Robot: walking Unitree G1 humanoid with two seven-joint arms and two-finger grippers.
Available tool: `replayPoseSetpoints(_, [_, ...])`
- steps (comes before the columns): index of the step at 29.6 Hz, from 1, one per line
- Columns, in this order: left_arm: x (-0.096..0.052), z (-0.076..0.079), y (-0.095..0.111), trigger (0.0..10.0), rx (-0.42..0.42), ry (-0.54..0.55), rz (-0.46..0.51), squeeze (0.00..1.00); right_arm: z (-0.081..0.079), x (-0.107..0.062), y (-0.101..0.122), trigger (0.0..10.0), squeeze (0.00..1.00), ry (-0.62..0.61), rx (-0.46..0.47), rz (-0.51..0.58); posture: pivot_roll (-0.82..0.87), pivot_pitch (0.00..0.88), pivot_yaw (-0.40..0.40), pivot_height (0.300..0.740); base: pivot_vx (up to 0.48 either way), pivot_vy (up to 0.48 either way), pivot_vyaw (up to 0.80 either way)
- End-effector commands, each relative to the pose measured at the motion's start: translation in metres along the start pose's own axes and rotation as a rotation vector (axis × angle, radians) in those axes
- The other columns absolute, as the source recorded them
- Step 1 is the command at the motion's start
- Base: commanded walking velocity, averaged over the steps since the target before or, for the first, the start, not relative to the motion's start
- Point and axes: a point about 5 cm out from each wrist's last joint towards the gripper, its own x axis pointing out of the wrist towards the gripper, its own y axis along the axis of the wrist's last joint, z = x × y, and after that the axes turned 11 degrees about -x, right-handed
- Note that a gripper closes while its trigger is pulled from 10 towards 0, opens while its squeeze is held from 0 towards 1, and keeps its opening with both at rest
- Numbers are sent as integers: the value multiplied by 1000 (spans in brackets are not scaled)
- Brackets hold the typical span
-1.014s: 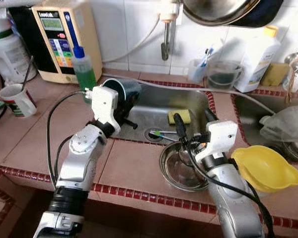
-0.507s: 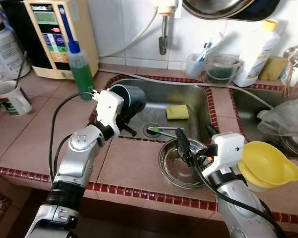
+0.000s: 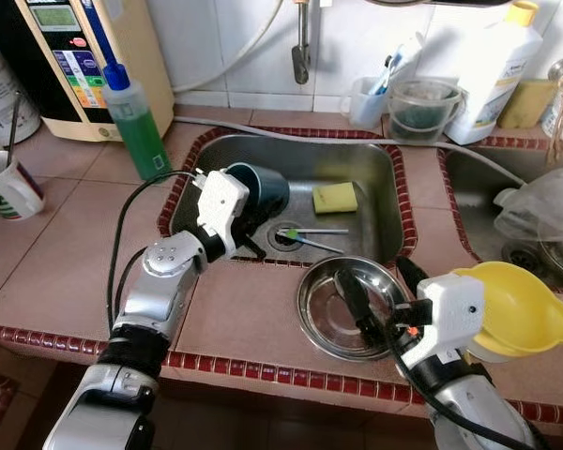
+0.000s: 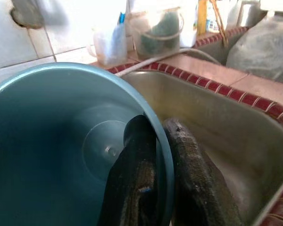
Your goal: Kitchen organization
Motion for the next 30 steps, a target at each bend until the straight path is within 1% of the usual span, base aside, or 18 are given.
replayPoseSetpoints(1, [4,1,3,10000,38,-33,-5,0,-3,-5,5,10000,0,8,19,-2,-234,197,84,740,0,0,0])
replayPoseSetpoints(6, [8,0,1,10000,46,-50,-24,0,-4,-12,9,10000,0,10,32,-12,-249,209,87,740,0,0,0])
replayPoseSetpoints(12, [16,0,0,10000,68,-73,-47,0,-7,-25,15,10000,0,3,49,-39,-278,238,87,740,0,0,0])
replayPoseSetpoints(18, [19,-1,1,10000,73,-78,-48,0,-9,-29,17,10000,0,6,59,-49,-285,251,87,740,0,0,0])
replayPoseSetpoints(22, [21,-2,-3,10000,115,-73,-71,0,-11,-33,20,10000,0,12,68,-61,-291,269,83,740,0,0,0])
replayPoseSetpoints(30, [20,-4,-7,10000,131,-64,-99,0,-11,-35,23,10000,0,12,78,-67,-297,287,81,740,0,0,0])
